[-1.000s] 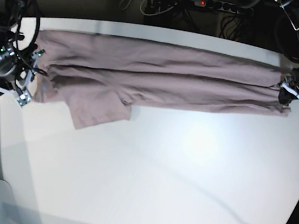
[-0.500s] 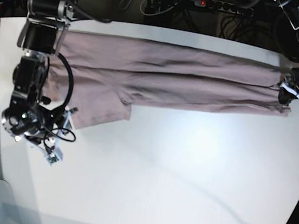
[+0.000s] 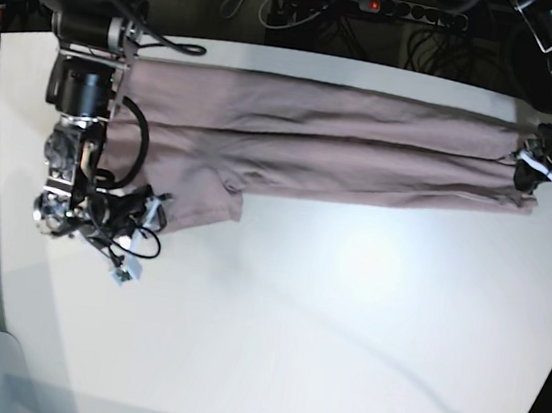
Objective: Layout the t-shirt on the table in an organized manner, then fold the t-shirt properly
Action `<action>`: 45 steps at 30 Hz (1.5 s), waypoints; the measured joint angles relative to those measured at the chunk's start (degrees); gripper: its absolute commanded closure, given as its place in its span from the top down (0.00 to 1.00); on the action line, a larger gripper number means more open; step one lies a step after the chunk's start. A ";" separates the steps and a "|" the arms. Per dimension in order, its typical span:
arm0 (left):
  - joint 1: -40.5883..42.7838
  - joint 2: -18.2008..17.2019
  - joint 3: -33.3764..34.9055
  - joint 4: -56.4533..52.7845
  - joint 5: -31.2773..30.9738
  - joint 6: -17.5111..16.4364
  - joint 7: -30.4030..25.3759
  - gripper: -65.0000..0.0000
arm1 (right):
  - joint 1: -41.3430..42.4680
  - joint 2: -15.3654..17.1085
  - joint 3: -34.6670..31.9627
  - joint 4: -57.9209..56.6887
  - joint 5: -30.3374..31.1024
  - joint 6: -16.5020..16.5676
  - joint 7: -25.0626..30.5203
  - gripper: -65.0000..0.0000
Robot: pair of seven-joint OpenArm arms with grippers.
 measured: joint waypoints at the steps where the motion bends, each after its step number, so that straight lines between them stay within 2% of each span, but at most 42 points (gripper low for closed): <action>1: 0.02 -0.02 0.00 0.00 0.00 0.00 0.02 0.01 | -0.22 -0.11 -0.04 0.00 0.24 0.00 0.26 0.25; 3: 0.02 -0.02 0.00 0.00 -0.02 -0.02 0.02 0.01 | -0.33 -0.11 -0.04 0.00 0.24 0.00 0.57 0.03; 4: 0.02 -0.02 0.00 0.00 -0.02 0.00 0.02 0.01 | -0.33 -0.09 -0.04 0.00 0.26 0.00 0.31 0.00; 7: 0.02 -0.02 0.00 0.00 0.00 0.00 0.02 0.01 | -0.31 -0.09 -0.04 0.39 0.39 0.02 -0.83 0.00; 9: 0.04 -0.02 0.00 0.00 -0.02 -0.02 0.00 0.01 | -1.03 -0.17 -0.07 3.96 -0.24 0.04 -5.03 0.00; 18: 0.11 0.02 0.00 0.04 -0.37 -0.02 0.24 0.01 | -11.47 0.31 1.18 45.75 1.07 -0.11 -26.45 0.00; 22: -0.04 0.00 0.00 0.04 -0.37 -0.02 0.42 0.01 | -20.11 0.31 3.04 54.71 1.29 -0.15 -30.25 0.00; 27: -0.13 0.00 0.00 0.02 -0.20 -0.02 0.46 0.01 | -27.39 0.26 5.38 54.99 1.57 -0.13 -29.92 0.00; 33: -0.15 0.02 0.00 0.04 -0.24 -0.02 0.46 0.01 | -32.00 1.05 7.89 55.10 2.19 -0.13 -29.22 0.00; 35: -0.13 0.02 0.00 0.04 -0.26 -0.02 0.46 0.01 | -33.29 2.03 7.85 54.90 1.77 -0.13 -27.36 0.00; 39: -0.15 0.04 0.00 0.02 -0.24 -0.02 0.44 0.01 | -36.13 1.99 7.76 53.05 1.68 -0.13 -22.08 0.00; 45: -0.15 0.07 -0.02 0.00 -0.39 -0.02 0.46 0.04 | -36.79 1.81 7.78 44.33 1.22 -0.13 -17.66 0.00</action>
